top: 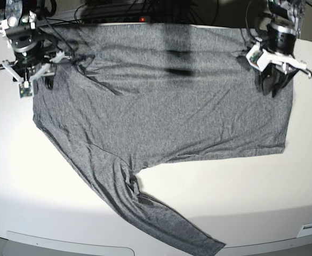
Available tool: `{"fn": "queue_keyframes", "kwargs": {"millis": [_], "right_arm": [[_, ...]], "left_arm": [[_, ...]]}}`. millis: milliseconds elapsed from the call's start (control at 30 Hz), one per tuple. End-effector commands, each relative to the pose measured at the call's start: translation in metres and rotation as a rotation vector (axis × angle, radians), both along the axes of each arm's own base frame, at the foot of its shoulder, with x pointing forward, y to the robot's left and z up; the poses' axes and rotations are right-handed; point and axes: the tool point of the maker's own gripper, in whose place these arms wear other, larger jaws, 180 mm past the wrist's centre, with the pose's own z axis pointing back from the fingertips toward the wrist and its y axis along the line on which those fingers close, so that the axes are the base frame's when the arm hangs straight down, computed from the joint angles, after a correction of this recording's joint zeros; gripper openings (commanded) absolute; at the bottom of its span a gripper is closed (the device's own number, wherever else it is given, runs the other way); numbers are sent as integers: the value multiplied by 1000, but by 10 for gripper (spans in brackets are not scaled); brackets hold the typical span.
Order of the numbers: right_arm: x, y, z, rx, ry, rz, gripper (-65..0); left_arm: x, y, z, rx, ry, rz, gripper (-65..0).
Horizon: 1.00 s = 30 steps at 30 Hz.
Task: Fold the T-shirt properly
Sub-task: 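Move both grippers to the shirt's side edges and grasp them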
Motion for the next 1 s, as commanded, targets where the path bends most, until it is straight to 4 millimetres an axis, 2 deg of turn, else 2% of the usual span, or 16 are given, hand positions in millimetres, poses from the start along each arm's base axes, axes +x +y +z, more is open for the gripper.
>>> {"fn": "queue_keyframes", "kwargs": {"millis": [0,100,267,367,533,600,700,767,867,967], "right_arm": [[12,3,15,21,-64,2,-425],[30,19,21,93,-85,31,-407],[59,29,42,124,-171,51,-301],[70,30,49,130,-181,46,-299],[81,28,54,127,-151,34,-299],[83,27,55,125,-132,28,-299],[82,25,50,120,-82,20,-299],[80,28,46,109,-55,44,-299],[77,29,42,101,-25,58,-299],[76,29,41,102,-19,56,-299]], "left_arm": [[16,1,22,8,-86,-7,-493],[44,1,46,4,-179,-4,-493],[86,6,77,-59,-271,87,-493],[112,15,79,-173,-202,171,-493],[158,3,91,-323,-73,127,-492],[172,-6,87,-384,2,67,-493],[188,-9,63,-392,132,-13,-493],[200,6,45,-382,192,7,-493],[217,39,20,-374,260,80,-493],[229,68,1,-375,353,141,-493]]}}
